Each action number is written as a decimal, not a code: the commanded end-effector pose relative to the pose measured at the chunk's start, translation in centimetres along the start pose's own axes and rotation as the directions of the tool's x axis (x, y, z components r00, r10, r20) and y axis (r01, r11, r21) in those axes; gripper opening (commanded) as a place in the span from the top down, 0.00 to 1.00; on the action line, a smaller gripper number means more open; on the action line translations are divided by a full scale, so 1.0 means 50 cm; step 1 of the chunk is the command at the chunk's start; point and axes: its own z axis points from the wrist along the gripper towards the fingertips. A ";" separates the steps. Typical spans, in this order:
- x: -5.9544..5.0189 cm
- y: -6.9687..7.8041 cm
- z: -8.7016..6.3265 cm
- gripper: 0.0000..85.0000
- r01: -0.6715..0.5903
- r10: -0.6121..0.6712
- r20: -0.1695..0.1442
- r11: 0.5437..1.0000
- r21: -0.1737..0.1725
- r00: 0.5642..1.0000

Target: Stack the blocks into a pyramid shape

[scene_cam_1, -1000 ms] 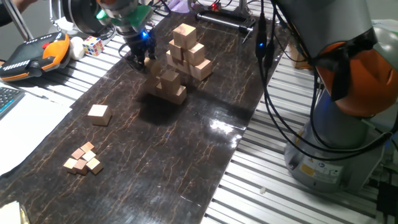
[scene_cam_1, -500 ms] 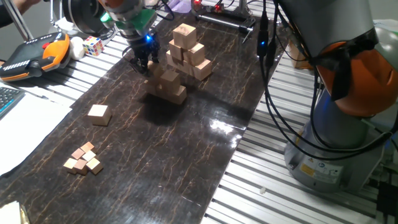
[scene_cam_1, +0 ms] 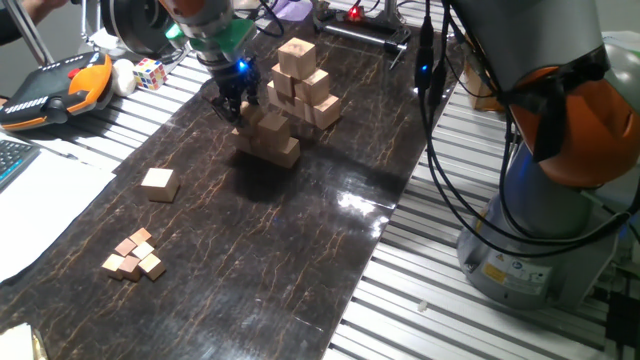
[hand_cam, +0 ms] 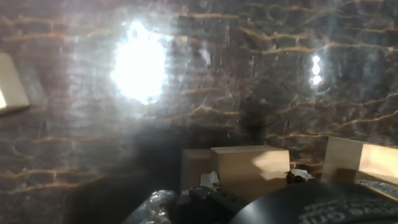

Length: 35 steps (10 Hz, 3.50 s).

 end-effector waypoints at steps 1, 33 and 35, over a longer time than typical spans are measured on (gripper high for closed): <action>0.000 0.002 0.001 0.51 -0.003 0.003 0.002 1.000 0.000 1.000; 0.011 0.000 0.014 0.31 0.011 -0.011 -0.011 1.000 0.003 1.000; 0.010 0.000 0.012 0.32 0.011 -0.011 -0.014 1.000 0.001 1.000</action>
